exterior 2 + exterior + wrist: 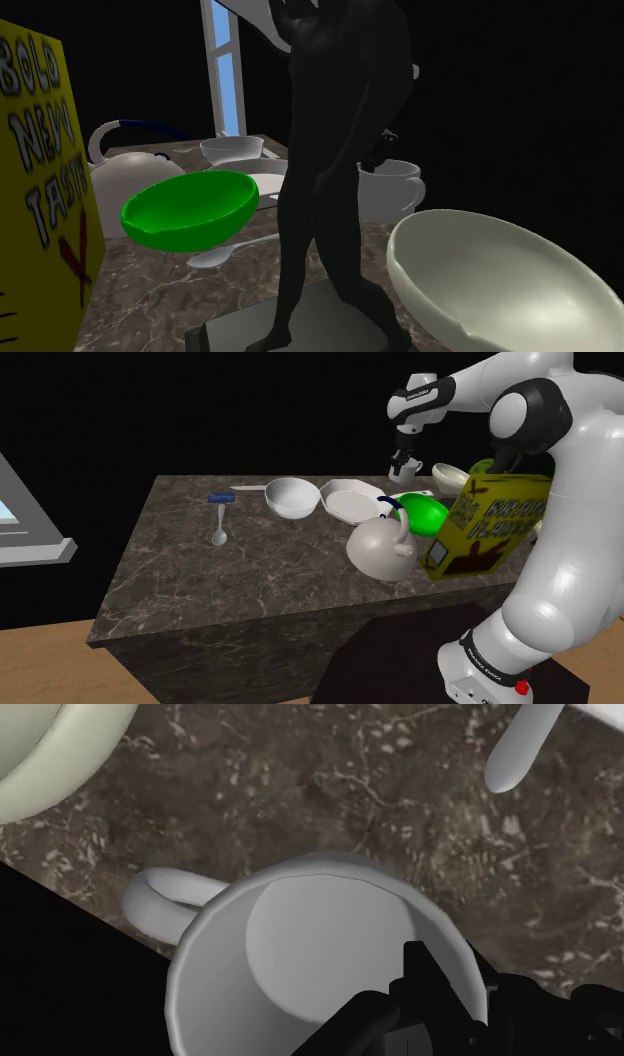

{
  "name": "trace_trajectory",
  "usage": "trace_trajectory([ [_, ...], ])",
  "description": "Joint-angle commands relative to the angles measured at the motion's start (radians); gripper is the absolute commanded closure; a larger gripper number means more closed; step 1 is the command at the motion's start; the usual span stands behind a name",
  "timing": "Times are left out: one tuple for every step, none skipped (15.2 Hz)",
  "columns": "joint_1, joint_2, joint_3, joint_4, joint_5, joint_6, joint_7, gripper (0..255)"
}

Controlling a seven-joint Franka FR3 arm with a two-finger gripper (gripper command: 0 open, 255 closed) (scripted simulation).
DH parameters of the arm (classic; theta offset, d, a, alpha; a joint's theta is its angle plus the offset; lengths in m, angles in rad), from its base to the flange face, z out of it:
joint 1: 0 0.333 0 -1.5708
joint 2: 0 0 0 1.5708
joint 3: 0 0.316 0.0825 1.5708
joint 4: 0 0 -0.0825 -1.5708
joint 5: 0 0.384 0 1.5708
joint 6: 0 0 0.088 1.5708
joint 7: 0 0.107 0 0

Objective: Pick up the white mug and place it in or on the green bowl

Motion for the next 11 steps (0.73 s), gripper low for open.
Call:
trace_trajectory([
  [0.000,-0.011,-0.002,0.014,-0.003,-0.025,-0.001,255],
  [0.001,-0.015,-0.003,0.022,-0.004,-0.037,-0.001,255],
  [0.001,-0.019,-0.003,0.030,-0.005,-0.049,-0.001,255],
  [0.001,-0.023,-0.004,0.038,-0.006,-0.060,-0.002,255],
  [0.001,-0.027,-0.005,0.046,-0.007,-0.072,-0.002,255],
  [0.001,-0.030,-0.005,0.055,-0.008,-0.084,-0.002,255],
  [0.001,-0.033,-0.006,0.064,-0.009,-0.096,-0.003,255],
  [0.001,-0.036,-0.006,0.073,-0.010,-0.108,-0.003,255],
  [0.001,-0.040,-0.007,0.082,-0.011,-0.120,-0.003,255],
  [0.001,-0.042,-0.007,0.092,-0.011,-0.132,-0.004,255],
  [0.001,-0.044,-0.008,0.102,-0.012,-0.145,-0.005,255],
])
